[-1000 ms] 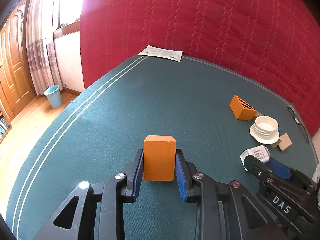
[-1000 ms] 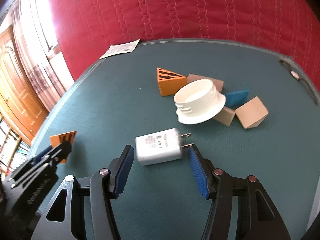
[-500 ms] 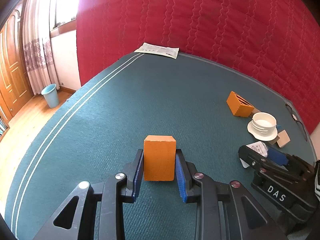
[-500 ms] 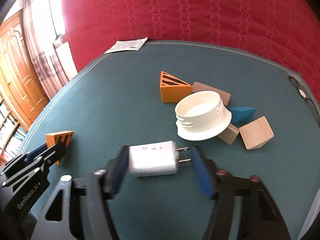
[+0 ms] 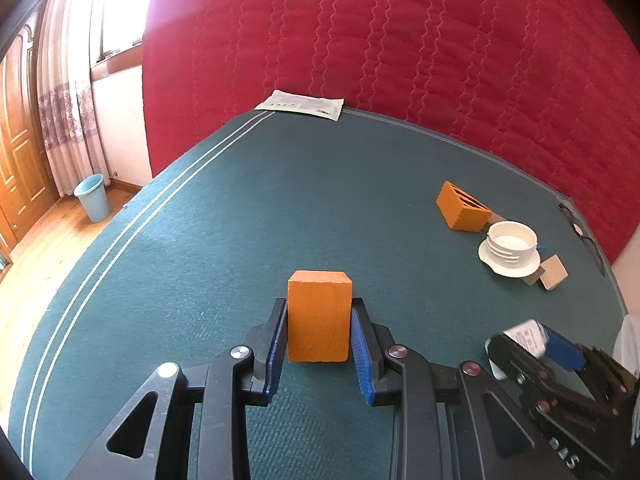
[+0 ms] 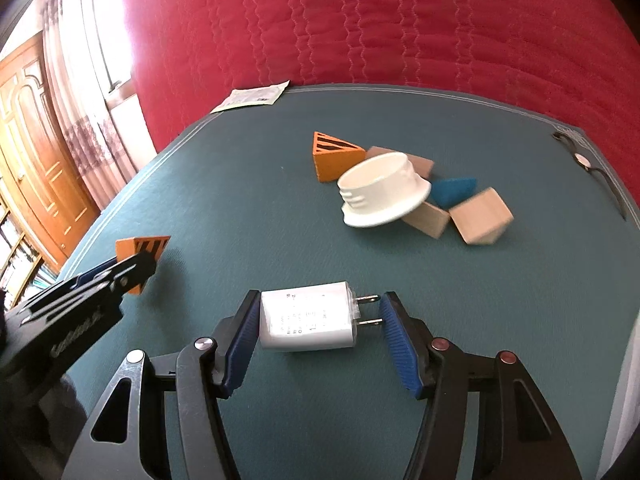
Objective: Organize rigid objects
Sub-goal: 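Carry the charger plug over the bowl with the right gripper while the left gripper carries the orange block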
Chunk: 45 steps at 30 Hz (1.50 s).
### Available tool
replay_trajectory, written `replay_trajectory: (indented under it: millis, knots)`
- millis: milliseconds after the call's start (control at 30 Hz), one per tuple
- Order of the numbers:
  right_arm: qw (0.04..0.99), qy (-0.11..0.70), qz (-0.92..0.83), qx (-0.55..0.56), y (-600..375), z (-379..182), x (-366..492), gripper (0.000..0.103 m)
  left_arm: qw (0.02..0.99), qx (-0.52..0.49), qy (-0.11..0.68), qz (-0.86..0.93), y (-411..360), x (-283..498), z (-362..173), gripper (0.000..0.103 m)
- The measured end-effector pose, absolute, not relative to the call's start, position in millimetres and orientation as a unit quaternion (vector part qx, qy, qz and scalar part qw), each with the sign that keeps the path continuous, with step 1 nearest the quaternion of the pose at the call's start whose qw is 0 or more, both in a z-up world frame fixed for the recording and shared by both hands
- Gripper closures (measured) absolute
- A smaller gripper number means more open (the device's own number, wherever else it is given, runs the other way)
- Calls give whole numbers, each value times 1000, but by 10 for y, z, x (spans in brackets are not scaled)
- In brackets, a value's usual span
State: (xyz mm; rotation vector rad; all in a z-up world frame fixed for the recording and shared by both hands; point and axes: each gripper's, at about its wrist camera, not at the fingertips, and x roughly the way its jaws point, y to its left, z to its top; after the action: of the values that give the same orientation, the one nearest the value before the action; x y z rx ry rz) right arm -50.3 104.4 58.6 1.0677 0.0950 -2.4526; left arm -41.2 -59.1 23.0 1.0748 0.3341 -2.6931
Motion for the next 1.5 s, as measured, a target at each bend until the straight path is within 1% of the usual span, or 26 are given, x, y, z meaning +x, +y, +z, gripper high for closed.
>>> replay_trajectory:
  millis: [967,1500]
  knots:
    - [148,-27,-923,354,2088,828,122,42,40,355,47,-933,-13,-311,306,72]
    - [41,-73,-945,318,3107,968,264,42,3,355,27,-934,367,-142,462,72]
